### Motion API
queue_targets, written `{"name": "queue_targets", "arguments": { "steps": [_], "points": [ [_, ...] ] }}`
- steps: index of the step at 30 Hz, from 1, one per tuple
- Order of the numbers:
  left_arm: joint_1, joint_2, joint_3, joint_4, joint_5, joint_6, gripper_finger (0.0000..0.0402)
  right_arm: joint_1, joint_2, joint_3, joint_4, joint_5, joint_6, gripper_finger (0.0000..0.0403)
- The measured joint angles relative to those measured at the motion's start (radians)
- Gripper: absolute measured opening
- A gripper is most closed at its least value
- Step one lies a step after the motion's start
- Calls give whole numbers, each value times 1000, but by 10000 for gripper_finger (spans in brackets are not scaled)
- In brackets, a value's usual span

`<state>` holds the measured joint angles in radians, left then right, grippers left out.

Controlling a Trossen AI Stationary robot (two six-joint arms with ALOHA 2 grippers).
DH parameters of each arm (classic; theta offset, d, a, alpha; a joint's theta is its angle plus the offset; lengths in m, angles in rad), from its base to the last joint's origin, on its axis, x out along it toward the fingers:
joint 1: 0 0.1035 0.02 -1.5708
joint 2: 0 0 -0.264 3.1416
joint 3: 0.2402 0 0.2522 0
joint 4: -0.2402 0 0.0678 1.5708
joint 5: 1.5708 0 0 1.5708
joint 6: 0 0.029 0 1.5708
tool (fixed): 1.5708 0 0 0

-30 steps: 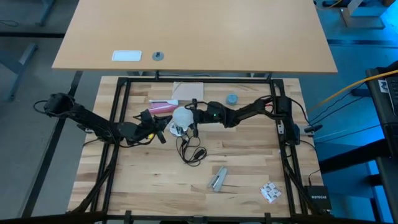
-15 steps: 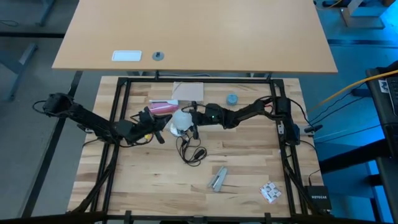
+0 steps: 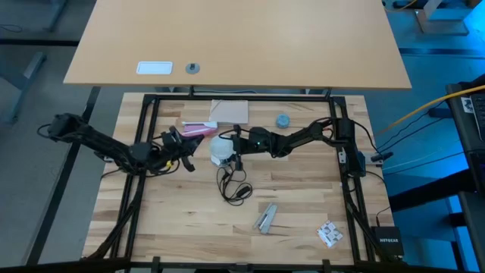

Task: Screw lightbulb
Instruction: Insert light bulb into the lamp

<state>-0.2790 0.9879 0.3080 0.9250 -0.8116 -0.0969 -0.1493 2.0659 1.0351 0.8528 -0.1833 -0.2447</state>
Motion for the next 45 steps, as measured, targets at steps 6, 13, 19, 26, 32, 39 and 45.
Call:
{"name": "queue_targets", "arguments": {
  "steps": [6,13,19,26,32,39,45],
  "points": [
    [10,88,0,0,0,-79,4,0,0,0,-8,1,0,177],
    [62,221,92,-1,52,-98,4,0,-4,0,-37,16,0,177],
    [92,307,181,-1,73,-36,4,0,-4,0,-41,15,22,177],
    [92,326,199,-44,74,-31,4,0,-4,0,-40,16,62,177],
    [92,327,199,-56,73,-33,4,-1,-4,2,-39,16,92,177],
    [92,327,199,-69,73,-34,4,-1,0,51,-92,16,92,177],
    [92,327,199,-78,72,-34,4,0,-2,95,-200,36,85,177]
  ]
}}
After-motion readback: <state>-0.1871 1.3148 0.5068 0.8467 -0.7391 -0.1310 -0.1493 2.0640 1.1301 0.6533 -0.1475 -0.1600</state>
